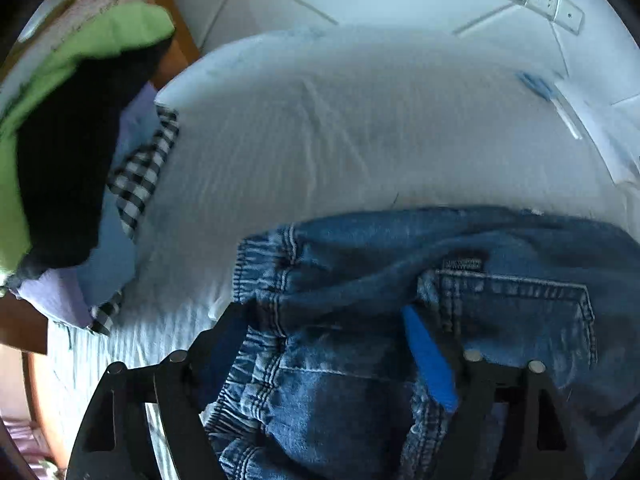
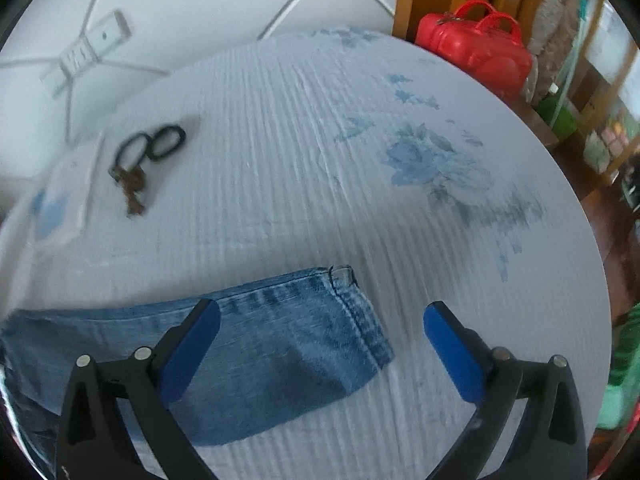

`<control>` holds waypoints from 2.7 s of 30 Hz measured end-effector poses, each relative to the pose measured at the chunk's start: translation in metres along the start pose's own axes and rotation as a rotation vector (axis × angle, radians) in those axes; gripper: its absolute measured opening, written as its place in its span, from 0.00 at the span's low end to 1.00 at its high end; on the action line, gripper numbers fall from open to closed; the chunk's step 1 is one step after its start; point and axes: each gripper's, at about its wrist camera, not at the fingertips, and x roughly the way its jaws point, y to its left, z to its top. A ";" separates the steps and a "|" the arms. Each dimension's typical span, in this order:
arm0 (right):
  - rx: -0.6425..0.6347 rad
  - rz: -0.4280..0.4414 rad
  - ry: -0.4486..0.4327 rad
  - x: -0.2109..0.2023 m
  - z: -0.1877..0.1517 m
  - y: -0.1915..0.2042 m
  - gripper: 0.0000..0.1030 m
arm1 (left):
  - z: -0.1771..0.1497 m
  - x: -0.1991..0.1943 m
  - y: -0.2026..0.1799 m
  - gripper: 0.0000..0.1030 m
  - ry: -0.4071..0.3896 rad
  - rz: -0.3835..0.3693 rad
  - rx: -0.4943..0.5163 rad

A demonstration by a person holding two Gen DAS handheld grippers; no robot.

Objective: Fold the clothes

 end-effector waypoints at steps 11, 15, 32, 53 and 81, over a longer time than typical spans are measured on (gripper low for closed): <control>0.044 0.036 -0.224 -0.077 -0.044 -0.001 0.11 | -0.023 -0.090 -0.003 0.22 -0.213 0.055 -0.053; 0.077 0.087 -0.437 -0.176 -0.083 -0.012 0.11 | -0.049 -0.163 0.009 0.22 -0.388 0.030 -0.106; 0.087 0.146 -0.283 -0.184 -0.095 -0.020 0.29 | -0.040 -0.167 0.022 0.22 -0.380 0.006 -0.118; -0.016 0.002 0.023 -0.078 -0.208 -0.009 0.10 | -0.048 -0.138 0.018 0.22 -0.297 0.037 -0.096; 0.181 0.067 -0.157 -0.085 -0.061 -0.031 0.48 | -0.052 -0.095 0.031 0.43 -0.114 -0.001 -0.066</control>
